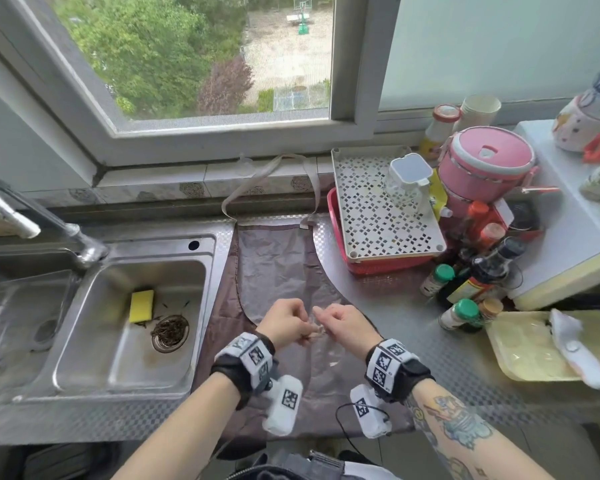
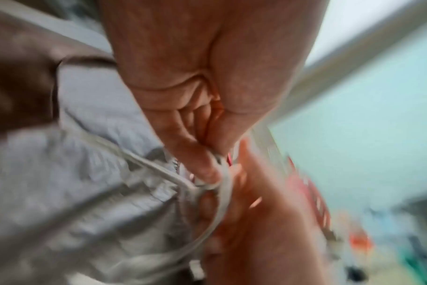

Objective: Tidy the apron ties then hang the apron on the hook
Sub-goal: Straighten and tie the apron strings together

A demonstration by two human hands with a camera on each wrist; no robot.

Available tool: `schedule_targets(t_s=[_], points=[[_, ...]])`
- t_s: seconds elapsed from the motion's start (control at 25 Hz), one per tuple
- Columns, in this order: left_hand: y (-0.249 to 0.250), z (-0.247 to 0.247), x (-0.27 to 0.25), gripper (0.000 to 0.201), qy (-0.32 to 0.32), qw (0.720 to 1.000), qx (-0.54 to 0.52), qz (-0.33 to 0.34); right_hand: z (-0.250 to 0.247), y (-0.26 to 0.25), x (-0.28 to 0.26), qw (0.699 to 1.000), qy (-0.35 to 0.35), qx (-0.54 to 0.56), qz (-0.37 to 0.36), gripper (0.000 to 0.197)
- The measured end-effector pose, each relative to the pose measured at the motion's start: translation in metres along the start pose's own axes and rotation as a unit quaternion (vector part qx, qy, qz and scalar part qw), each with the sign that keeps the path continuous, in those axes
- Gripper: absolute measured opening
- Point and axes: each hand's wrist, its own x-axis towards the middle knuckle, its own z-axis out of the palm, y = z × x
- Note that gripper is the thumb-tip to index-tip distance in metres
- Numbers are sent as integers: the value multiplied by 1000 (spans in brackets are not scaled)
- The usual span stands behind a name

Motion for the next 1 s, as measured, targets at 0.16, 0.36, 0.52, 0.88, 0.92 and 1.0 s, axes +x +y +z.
schedule_targets(t_s=[0.16,0.36,0.52,0.88,0.92,1.0], points=[[5,-5,4,38,2,973,-201,-113,-3,3,-3,999,2,-35,-32,33],[1,-2,6,36,9,952,-253,-173,2,11,-4,998,32,-21,-48,20],[3,3,10,37,24,963,-201,-180,4,16,-8,999,35,10,-30,23],[-45,-30,25,29,164,973,-44,-155,-23,52,-14,987,109,-37,111,27],[-48,-31,27,26,166,974,-42,-148,-21,48,-11,987,109,-53,106,27],[-55,-38,32,20,160,978,-7,-136,-16,38,-1,986,105,-81,96,14]])
